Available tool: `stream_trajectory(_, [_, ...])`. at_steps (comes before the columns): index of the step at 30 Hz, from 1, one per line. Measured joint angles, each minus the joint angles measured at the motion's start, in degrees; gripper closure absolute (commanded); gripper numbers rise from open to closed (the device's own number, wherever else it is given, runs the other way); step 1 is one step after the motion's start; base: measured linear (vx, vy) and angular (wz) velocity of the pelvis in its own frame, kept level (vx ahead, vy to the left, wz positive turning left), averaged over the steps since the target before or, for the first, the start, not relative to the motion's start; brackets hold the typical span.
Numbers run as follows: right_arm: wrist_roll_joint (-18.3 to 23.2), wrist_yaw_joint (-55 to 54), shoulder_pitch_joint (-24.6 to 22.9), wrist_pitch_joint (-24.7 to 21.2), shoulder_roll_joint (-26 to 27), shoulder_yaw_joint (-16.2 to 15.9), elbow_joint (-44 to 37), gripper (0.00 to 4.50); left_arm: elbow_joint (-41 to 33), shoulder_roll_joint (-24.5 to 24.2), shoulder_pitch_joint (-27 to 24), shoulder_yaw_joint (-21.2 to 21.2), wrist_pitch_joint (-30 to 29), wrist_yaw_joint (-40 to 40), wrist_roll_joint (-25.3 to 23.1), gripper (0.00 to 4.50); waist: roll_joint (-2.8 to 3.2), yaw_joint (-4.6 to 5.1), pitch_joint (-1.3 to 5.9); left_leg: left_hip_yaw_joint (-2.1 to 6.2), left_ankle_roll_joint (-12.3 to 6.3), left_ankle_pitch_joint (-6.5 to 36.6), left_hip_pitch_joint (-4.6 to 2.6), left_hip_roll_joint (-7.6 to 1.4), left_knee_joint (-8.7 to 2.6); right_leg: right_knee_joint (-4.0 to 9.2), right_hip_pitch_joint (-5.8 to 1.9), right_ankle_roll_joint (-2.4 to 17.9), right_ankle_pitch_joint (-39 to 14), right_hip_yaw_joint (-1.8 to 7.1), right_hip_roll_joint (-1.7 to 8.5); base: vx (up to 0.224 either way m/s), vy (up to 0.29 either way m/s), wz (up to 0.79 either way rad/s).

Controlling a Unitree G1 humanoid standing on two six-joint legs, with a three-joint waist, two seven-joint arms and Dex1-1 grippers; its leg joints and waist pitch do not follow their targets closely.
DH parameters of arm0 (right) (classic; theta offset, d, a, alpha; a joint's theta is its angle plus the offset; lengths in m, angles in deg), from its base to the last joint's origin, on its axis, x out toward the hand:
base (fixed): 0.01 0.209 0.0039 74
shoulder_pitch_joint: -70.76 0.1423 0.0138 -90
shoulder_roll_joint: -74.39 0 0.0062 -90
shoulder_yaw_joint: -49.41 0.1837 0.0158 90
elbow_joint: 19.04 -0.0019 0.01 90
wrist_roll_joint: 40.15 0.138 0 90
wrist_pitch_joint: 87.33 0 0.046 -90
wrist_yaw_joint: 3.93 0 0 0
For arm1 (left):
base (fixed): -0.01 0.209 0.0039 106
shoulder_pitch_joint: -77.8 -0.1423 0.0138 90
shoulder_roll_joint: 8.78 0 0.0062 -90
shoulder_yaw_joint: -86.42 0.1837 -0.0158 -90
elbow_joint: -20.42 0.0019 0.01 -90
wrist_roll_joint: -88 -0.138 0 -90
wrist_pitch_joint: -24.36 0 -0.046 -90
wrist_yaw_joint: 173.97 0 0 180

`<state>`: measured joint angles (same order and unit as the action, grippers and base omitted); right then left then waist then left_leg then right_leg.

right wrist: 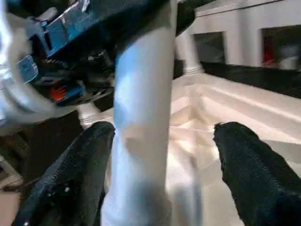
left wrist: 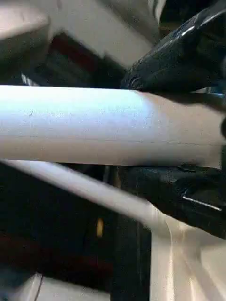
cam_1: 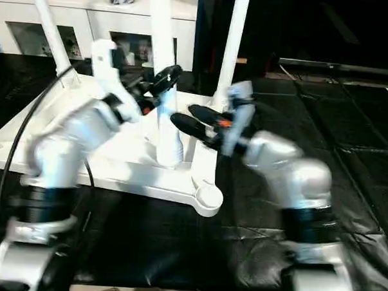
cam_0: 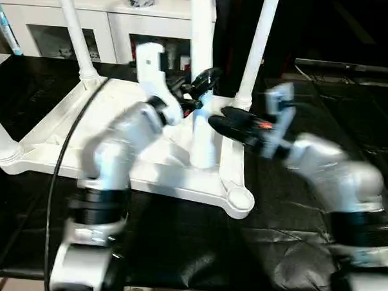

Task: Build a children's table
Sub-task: Pick table leg

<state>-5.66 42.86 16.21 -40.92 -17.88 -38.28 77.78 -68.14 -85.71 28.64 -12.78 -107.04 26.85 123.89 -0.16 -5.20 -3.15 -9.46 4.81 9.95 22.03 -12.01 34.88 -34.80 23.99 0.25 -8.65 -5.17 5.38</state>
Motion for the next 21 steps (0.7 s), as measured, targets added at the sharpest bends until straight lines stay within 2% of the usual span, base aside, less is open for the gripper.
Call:
stream_trajectory(4, [2.11,5.65,0.29,-2.88,-2.68,-0.79,-0.01,0.67,0.0,-1.28,0.51,-0.13,-2.81,5.26,4.41,2.65,0.0,-0.07,0.0,-0.01,0.0,0.0,-0.02,0.0,0.01,0.0,-0.01,0.01,0.0,0.0,0.0,0.0,0.0,0.0])
stream_trajectory(8, [6.05,14.49,0.34,-8.02,-7.08,-2.97,-0.42,0.67,-1.19,-5.91,0.54,1.66,-6.04,16.66,9.01,2.65,0.0,-0.16,0.0,-0.01,0.0,0.0,-0.05,-0.01,0.01,-0.03,-0.02,0.03,0.02,-0.01,0.0,0.0,0.0,0.0])
stream_trajectory(14, [7.73,21.07,0.34,-9.78,-9.07,-5.54,-1.71,0.67,-3.17,-7.03,0.59,4.76,-7.0,23.8,10.97,2.65,0.0,-0.17,0.0,-0.01,0.0,0.0,-0.1,-0.01,0.02,-0.08,-0.05,0.0,0.0,0.0,0.01,0.0,0.0,0.0])
stream_trajectory(21, [7.72,24.62,0.34,-9.88,-9.99,-7.51,-1.7,0.67,-3.18,-7.13,0.76,5.8,-7.13,25.98,11.6,2.65,0.0,-0.16,0.0,-0.01,0.01,-0.01,-0.11,-0.01,0.02,-0.11,-0.06,-0.16,-0.09,0.0,0.01,0.0,0.0,0.0])
